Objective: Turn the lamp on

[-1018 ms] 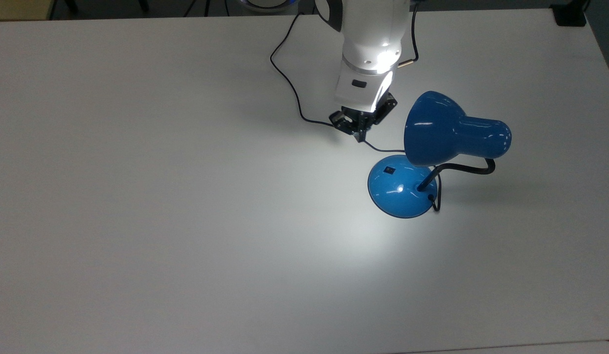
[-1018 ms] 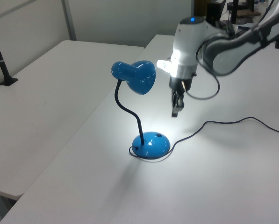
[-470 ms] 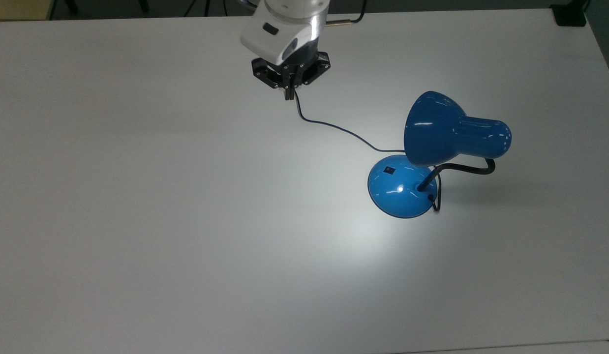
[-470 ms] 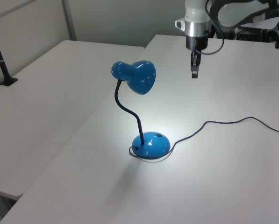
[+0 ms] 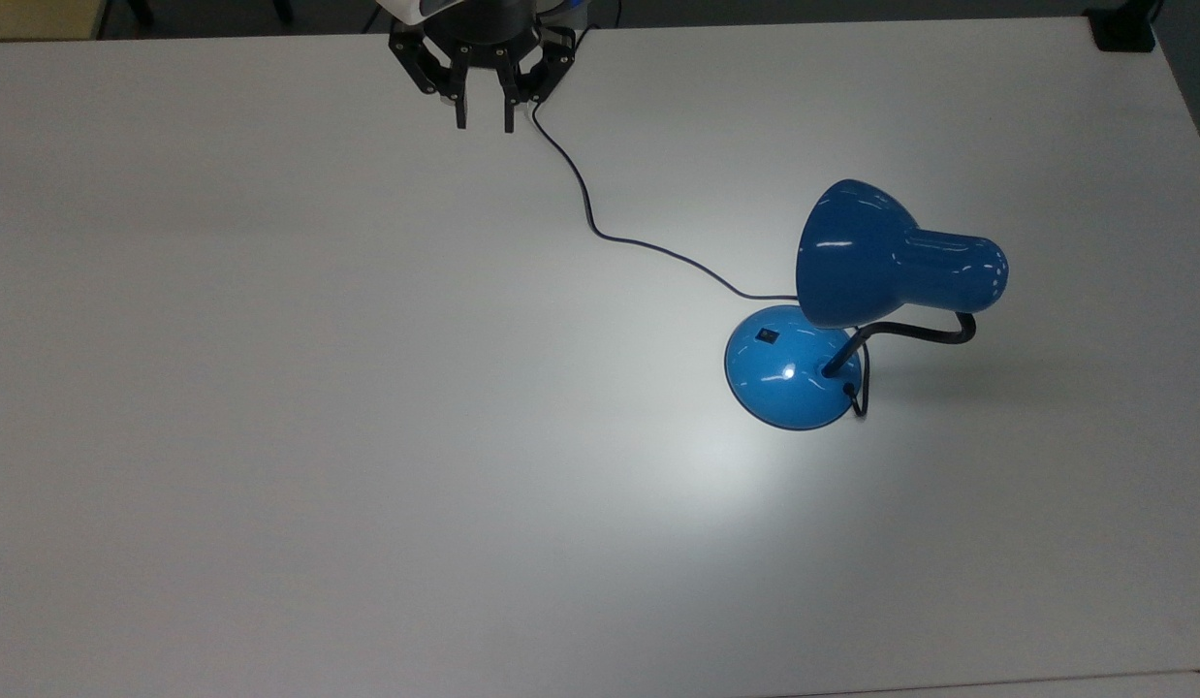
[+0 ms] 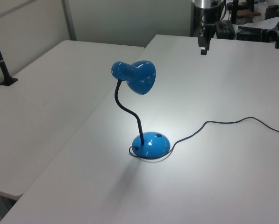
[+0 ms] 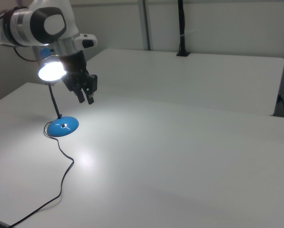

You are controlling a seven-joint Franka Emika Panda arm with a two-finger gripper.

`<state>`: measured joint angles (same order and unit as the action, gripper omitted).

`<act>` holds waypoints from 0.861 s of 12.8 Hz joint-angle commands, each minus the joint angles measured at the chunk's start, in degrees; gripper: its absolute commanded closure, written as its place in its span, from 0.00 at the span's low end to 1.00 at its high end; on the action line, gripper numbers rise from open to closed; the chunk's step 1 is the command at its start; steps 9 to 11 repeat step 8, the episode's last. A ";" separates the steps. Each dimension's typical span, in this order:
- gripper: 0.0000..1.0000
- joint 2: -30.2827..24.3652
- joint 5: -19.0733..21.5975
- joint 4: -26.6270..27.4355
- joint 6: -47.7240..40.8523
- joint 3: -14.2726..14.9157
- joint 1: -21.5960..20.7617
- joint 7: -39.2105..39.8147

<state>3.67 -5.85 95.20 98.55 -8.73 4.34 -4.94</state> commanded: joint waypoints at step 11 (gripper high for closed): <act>0.00 -1.30 -0.30 -1.07 -1.78 1.35 -0.39 -1.66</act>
